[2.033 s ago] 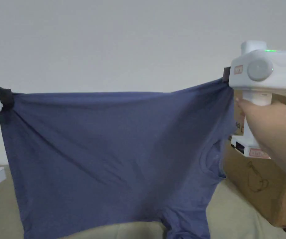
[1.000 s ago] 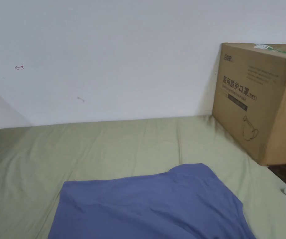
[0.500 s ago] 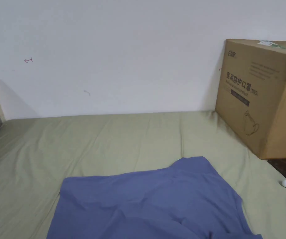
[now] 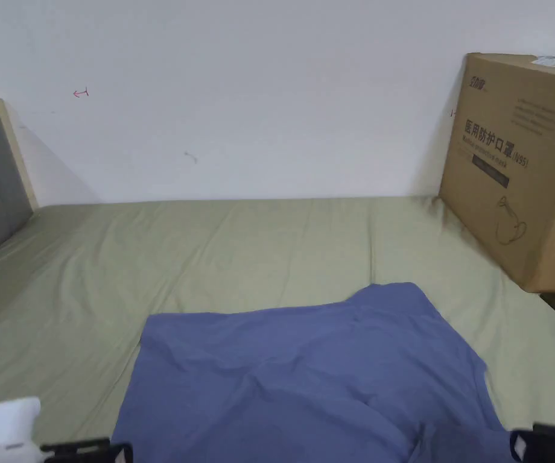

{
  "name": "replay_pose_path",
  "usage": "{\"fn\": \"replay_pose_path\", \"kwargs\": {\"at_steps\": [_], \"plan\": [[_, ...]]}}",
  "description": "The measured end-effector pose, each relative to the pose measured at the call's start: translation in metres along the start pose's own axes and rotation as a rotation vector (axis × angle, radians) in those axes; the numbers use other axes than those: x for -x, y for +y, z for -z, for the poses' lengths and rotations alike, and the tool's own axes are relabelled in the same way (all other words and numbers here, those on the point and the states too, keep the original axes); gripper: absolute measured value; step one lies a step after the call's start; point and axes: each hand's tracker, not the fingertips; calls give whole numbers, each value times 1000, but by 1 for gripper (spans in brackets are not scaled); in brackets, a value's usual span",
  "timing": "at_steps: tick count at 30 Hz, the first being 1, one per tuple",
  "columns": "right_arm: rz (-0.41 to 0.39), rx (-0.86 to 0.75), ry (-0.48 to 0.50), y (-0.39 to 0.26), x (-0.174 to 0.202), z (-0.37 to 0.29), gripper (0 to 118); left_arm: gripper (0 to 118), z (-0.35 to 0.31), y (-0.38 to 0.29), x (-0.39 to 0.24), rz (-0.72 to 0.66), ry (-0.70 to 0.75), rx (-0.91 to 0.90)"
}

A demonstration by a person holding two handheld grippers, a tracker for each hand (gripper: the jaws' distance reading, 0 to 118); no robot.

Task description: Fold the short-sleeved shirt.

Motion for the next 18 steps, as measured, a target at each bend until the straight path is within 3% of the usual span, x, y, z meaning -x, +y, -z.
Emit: {"fn": "replay_pose_path", "kwargs": {"at_steps": [4, 5, 6, 7, 8, 9, 11, 15, 18], "plan": [[-57, -319, 33, 16, 55, -35, 110, 99, -25, 14, -50, 12, 10, -259], [-81, -408, 35, 15, 69, -42, 109, 88, -29, 15, -62, 24, 24, -332], [-93, -476, 47, 14, 80, -47, 101, 59, -31, 17, -78, 42, 39, -379], [-98, -553, 50, 16, 81, -45, 85, 31, -31, 18, -90, 65, 51, -416], [-93, -606, 39, 15, 92, -47, 55, 7, -30, 19, -100, 90, 62, -444], [-90, -619, 33, 17, 99, -47, 1, 2, -29, 18, -107, 102, 80, -461], [-85, -595, 31, 22, 109, -42, 0, 1, -25, 19, -108, 81, 27, -500], [-98, -536, 33, 30, 109, -38, 0, 1, -32, 33, -110, 170, 99, -461], [-144, -466, -7, 28, 102, -36, 0, 1, -19, 54, -87, 118, 104, -121]]}}
